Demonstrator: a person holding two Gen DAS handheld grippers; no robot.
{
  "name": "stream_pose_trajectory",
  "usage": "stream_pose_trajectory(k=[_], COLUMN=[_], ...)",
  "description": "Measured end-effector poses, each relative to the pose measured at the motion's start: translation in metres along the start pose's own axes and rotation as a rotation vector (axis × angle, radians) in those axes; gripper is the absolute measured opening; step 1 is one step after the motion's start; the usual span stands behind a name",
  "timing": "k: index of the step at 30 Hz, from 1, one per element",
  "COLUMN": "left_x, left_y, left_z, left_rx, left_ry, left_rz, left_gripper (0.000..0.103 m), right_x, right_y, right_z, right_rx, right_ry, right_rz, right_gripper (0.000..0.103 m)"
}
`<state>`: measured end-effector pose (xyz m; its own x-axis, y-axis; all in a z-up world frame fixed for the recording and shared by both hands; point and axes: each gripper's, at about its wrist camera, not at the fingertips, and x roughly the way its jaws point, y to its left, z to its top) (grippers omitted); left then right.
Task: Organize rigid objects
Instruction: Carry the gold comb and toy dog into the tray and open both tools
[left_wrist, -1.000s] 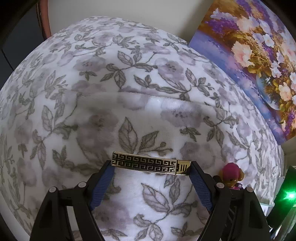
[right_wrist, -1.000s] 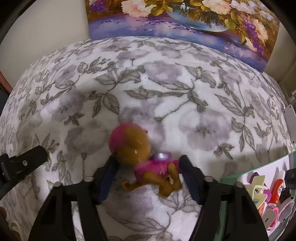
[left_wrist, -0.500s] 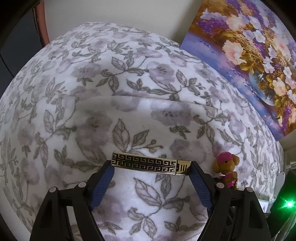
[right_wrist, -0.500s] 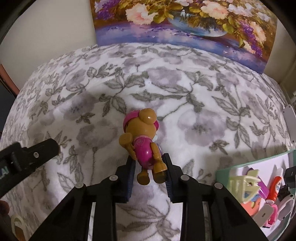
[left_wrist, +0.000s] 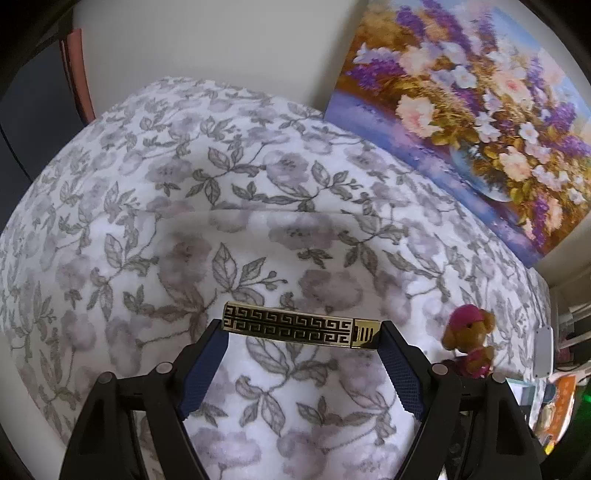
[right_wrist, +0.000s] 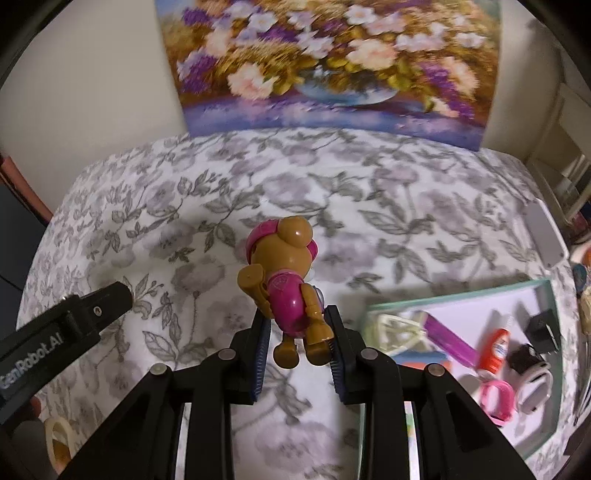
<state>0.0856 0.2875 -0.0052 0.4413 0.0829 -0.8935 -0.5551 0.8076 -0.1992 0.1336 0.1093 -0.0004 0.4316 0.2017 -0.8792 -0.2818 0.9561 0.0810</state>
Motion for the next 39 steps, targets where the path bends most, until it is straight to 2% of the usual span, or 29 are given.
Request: stream_pose_trajectory(k=[9, 15, 21, 28, 39], left_x=[-0.034, -0.050, -0.055, -0.057, -0.042], left_y=[-0.015, -0.045, -0.076, -0.119, -0.159], left_z=[-0.022, -0.052, -0.082, -0.127, -0.167], left_rx=[0.042, 0.139, 0.233, 0.389, 0.489], left_ry=[-0.038, -0.048, -0.026, 0.012, 0.091], left_rz=[-0.001, -0.010, -0.036, -0.059, -0.084], left_gripper=[0.084, 0.084, 0.084, 0.084, 0.084], right_x=[-0.044, -0.053, -0.057, -0.065, -0.058], right_y=[-0.048, -0.090, -0.129, -0.163, -0.196], right_z=[-0.028, -0.060, -0.083, -0.103, -0.112], right_rx=[0.083, 0.157, 0.236, 0.300, 0.337], right_ry=[0.001, 0.044, 0.077, 0.095, 0.138], right_rz=[-0.017, -0.040, -0.061, -0.085, -0.104], right_gripper=[0.031, 0.031, 0.031, 0.031, 0.031])
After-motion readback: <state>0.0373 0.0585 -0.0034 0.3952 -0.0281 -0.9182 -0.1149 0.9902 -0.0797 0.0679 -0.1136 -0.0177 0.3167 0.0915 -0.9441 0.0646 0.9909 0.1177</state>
